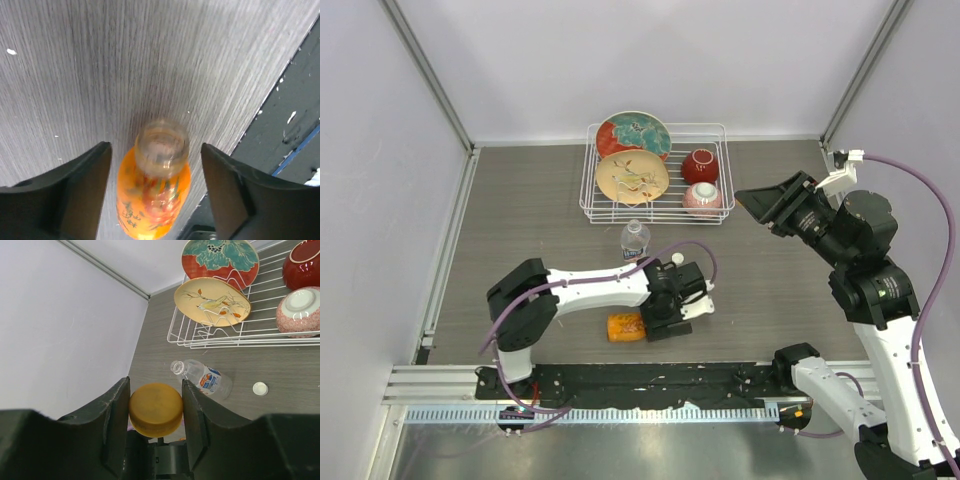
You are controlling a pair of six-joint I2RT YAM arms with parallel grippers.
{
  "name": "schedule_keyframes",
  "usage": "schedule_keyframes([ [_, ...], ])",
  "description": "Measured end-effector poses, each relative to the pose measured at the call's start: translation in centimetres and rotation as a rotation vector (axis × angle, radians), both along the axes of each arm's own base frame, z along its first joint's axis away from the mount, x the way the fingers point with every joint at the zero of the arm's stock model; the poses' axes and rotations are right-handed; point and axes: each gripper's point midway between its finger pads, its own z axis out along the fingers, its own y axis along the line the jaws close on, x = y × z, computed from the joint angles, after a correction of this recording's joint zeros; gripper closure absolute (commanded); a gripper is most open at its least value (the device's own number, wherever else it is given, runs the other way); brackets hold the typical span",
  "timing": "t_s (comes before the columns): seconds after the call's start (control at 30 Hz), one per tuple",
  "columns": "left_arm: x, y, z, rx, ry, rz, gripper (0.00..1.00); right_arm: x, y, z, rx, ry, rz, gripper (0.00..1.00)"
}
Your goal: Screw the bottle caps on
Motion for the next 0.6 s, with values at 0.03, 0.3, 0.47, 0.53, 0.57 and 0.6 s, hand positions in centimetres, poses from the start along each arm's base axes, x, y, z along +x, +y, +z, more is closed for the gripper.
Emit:
schedule_keyframes([
  [0.03,0.0,0.0,0.2,-0.008,-0.003,-0.004,0.12,0.0,0.0,0.0,-0.003,0.001,-0.001,0.83],
  [0.3,-0.3,0.5,1.0,-0.047,-0.013,0.001,0.07,0.1,-0.3,0.8,-0.023,-0.016,-0.011,0.82],
  [0.47,-0.2,0.4,1.5,-0.064,-0.021,-0.003,0.05,0.0,-0.4,1.0,-0.03,-0.023,-0.013,0.82],
  [0.53,-0.1,0.5,2.0,-0.083,-0.037,-0.006,0.05,0.0,-0.4,0.9,-0.034,-0.021,-0.013,0.82],
  [0.57,-0.2,0.8,2.5,-0.098,-0.047,-0.01,0.04,0.0,-0.4,0.8,-0.037,-0.019,-0.013,0.82],
  [0.6,-0.2,1.1,2.9,-0.106,-0.058,-0.013,0.04,0.0,-0.4,0.8,-0.039,-0.017,-0.013,0.82],
])
